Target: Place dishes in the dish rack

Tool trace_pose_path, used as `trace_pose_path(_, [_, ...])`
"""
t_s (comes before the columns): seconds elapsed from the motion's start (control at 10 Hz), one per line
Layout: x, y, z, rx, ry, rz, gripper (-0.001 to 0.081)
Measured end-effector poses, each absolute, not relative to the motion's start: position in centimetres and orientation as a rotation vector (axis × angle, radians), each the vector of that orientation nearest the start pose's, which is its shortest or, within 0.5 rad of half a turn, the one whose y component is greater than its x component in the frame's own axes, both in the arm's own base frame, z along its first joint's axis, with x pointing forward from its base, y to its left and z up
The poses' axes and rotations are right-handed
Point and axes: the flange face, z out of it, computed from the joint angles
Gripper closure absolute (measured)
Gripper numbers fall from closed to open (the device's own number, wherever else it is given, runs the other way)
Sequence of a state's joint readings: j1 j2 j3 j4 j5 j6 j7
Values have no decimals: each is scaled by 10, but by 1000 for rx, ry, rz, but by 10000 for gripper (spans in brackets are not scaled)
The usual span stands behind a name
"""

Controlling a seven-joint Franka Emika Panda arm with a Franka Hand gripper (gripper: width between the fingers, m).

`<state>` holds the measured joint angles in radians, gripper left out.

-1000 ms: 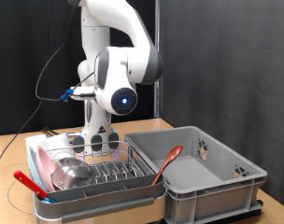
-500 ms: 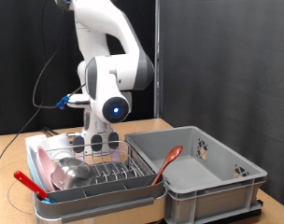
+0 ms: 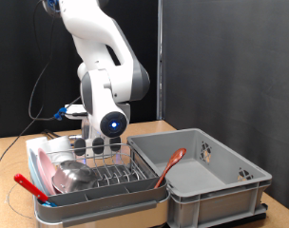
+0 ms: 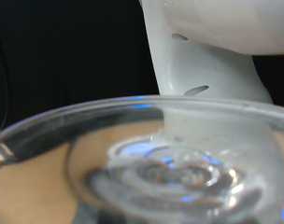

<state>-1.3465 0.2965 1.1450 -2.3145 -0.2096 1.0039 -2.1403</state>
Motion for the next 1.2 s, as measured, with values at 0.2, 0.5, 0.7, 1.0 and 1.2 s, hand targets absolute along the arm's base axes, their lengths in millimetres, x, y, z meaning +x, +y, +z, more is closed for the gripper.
trace_pose_path(0.2, [329,-89,283,-799,-1578,587,708])
trace_pose_path(0.5, [330,-86,272,-805,-1579,601,708])
trace_pose_path(0.7, [330,-86,267,-813,-1572,602,688])
trace_pose_path(1.0, [333,-87,264,-812,-1574,590,505])
trace_pose_path(1.2, [339,-88,264,-831,-1599,578,178])
